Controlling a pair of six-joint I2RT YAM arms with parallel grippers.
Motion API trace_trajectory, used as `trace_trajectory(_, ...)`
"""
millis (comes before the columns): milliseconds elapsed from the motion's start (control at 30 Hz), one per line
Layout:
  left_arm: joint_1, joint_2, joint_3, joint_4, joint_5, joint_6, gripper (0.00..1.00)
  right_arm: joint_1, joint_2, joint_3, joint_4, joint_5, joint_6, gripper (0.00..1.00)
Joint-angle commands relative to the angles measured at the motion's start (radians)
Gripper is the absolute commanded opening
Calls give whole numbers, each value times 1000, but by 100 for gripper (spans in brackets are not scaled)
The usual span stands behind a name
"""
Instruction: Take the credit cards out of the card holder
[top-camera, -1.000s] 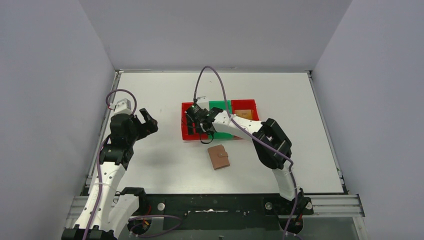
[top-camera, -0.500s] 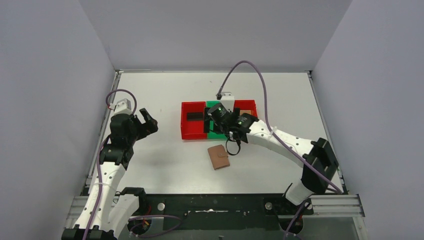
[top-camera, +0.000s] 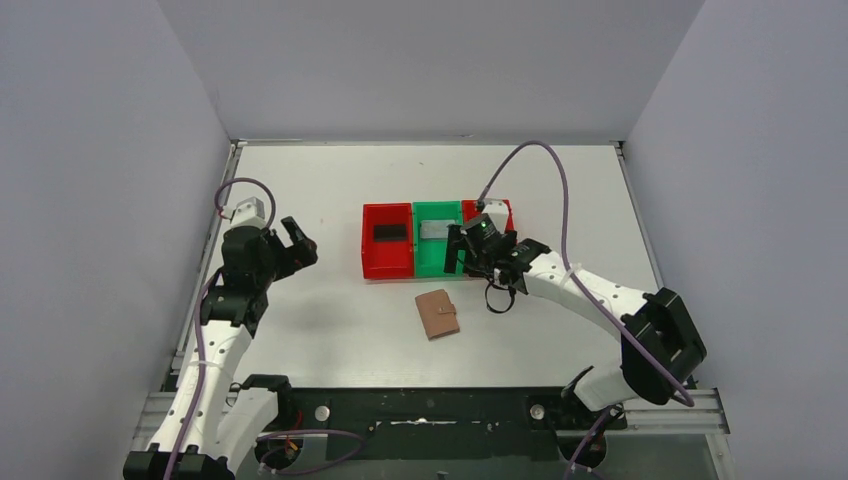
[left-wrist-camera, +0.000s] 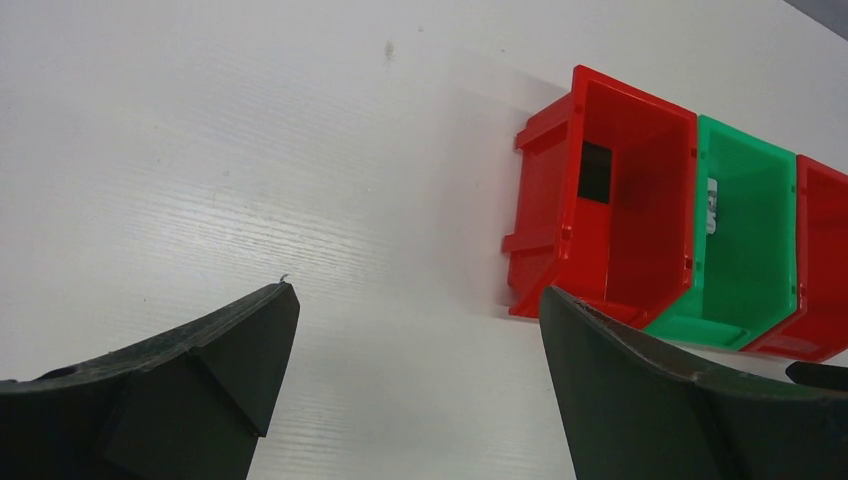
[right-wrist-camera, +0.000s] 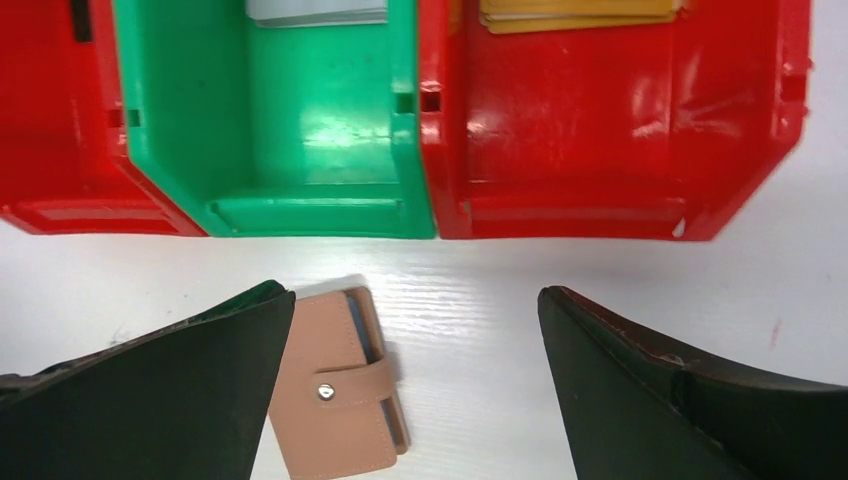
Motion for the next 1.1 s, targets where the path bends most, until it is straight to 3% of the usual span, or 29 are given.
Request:
trace_trajectory(0, 5, 5, 12, 31, 7, 0, 93, -22, 22, 55, 124, -84, -107, 99)
trace_trajectory(233, 3, 4, 12, 29, 2, -1, 93, -106, 136, 121, 132, -143, -156, 98)
trace_trajectory(467, 4, 7, 14, 26, 0, -1, 93, -114, 199, 117, 163, -235, -169, 98)
trace_trajectory(1067, 4, 2, 12, 29, 0, -1, 93, -110, 139, 56, 196, -321, -125, 100)
